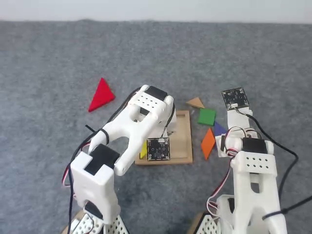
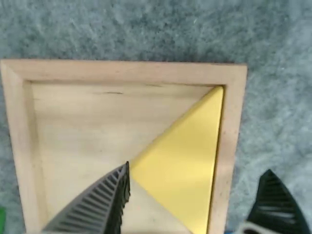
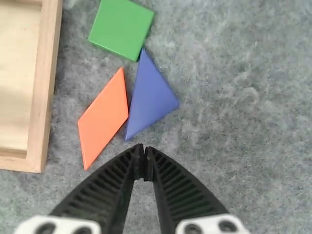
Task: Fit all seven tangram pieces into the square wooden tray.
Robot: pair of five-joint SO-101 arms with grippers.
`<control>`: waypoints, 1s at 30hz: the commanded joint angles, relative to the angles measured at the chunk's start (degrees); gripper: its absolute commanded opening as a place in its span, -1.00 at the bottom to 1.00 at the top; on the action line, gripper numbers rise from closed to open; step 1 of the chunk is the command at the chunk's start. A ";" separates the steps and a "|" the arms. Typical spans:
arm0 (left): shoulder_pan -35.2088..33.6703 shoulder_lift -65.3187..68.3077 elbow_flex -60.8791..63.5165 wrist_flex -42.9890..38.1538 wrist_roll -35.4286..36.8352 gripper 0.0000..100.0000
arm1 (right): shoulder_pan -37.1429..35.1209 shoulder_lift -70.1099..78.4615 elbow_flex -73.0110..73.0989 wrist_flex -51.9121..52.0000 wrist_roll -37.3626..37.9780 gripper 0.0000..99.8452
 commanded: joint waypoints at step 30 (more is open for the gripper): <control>-22.86 -49.85 16.84 -8.79 51.87 -0.98 | 0.40 -0.75 -0.09 -2.15 -0.18 -0.96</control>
